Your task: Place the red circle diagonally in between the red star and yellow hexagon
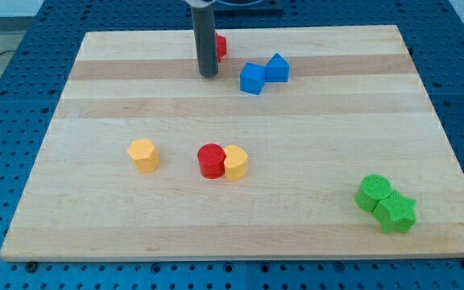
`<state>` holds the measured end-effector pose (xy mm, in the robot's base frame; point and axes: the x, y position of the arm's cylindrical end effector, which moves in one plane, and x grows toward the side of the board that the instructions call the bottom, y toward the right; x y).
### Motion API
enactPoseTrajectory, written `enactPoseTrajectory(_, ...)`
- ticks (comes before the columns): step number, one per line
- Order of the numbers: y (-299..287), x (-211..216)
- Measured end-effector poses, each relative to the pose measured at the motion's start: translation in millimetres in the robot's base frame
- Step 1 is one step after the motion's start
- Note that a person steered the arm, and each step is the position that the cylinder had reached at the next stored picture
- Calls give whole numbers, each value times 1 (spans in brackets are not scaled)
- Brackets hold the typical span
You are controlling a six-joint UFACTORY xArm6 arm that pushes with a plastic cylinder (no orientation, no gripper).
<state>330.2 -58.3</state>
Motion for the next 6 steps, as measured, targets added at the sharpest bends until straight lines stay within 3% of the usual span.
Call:
enactPoseTrajectory(1, 12, 56)
enactPoseTrajectory(2, 69, 84)
enactPoseTrajectory(4, 99, 209)
enactPoseTrajectory(5, 82, 239)
enactPoseTrajectory(6, 53, 212)
